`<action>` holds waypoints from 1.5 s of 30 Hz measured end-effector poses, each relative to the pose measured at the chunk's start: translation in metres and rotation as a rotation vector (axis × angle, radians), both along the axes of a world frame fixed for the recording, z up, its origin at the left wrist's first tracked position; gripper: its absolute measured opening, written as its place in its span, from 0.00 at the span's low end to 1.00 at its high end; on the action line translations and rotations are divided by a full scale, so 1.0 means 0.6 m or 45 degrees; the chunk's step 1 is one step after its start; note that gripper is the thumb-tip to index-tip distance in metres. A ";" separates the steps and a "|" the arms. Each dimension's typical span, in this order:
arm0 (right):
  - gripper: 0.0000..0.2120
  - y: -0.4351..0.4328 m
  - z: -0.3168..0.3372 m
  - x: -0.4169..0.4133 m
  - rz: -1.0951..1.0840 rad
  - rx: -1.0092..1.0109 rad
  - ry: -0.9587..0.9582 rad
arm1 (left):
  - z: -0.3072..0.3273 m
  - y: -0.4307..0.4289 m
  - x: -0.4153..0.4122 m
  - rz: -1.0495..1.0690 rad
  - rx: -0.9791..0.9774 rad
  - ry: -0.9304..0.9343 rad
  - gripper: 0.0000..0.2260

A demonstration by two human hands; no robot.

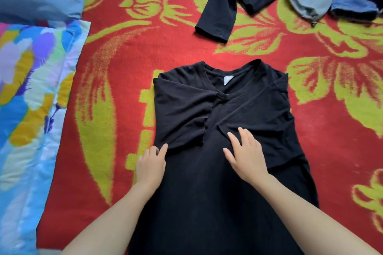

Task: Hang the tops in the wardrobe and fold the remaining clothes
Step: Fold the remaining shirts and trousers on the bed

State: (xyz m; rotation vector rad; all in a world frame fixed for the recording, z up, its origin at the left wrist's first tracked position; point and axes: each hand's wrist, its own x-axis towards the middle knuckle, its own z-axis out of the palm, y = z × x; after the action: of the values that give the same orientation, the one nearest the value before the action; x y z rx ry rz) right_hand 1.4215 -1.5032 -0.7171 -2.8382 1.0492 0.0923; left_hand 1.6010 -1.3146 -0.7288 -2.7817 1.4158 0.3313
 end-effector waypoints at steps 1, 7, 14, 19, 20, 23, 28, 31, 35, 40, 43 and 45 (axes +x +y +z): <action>0.24 0.002 -0.001 0.013 0.037 -0.009 -0.021 | 0.001 0.003 0.008 -0.025 -0.039 0.009 0.24; 0.33 0.037 -0.005 0.095 0.277 0.132 -0.024 | 0.019 0.017 0.028 -0.036 -0.152 0.087 0.22; 0.22 0.060 -0.013 0.124 0.382 0.056 0.069 | 0.022 0.024 0.039 -0.127 -0.054 0.102 0.24; 0.10 0.043 -0.031 0.083 0.856 -0.084 0.031 | 0.011 0.026 0.049 -0.424 -0.043 0.068 0.11; 0.10 0.041 -0.032 0.078 0.898 -0.060 0.075 | 0.006 0.027 0.052 -0.450 -0.028 0.064 0.14; 0.14 0.027 -0.032 0.085 0.868 0.024 0.106 | -0.005 0.022 0.054 -0.481 0.006 0.104 0.16; 0.13 -0.079 0.002 0.115 0.537 0.019 -0.039 | 0.014 -0.063 0.093 -0.194 -0.133 0.154 0.19; 0.15 -0.186 0.029 0.098 0.181 -0.026 0.079 | 0.035 -0.138 0.136 0.201 -0.110 0.206 0.17; 0.21 -0.301 0.054 0.061 -0.252 0.098 0.345 | 0.036 -0.211 0.201 0.403 0.005 0.306 0.25; 0.23 -0.372 0.039 0.060 -0.392 0.246 0.303 | 0.014 -0.266 0.261 0.463 -0.058 0.403 0.25; 0.22 -0.385 0.018 0.066 -0.457 0.290 0.237 | 0.009 -0.289 0.268 0.577 -0.199 0.474 0.22; 0.24 -0.391 0.005 0.067 -0.497 0.318 0.223 | 0.006 -0.305 0.267 0.632 -0.209 0.509 0.22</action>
State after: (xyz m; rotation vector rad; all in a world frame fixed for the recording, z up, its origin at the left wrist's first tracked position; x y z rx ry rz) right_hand 1.4614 -1.7378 -0.7144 -2.3910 1.4893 0.4098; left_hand 1.7610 -1.4976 -0.7252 -3.3168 0.7853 0.8497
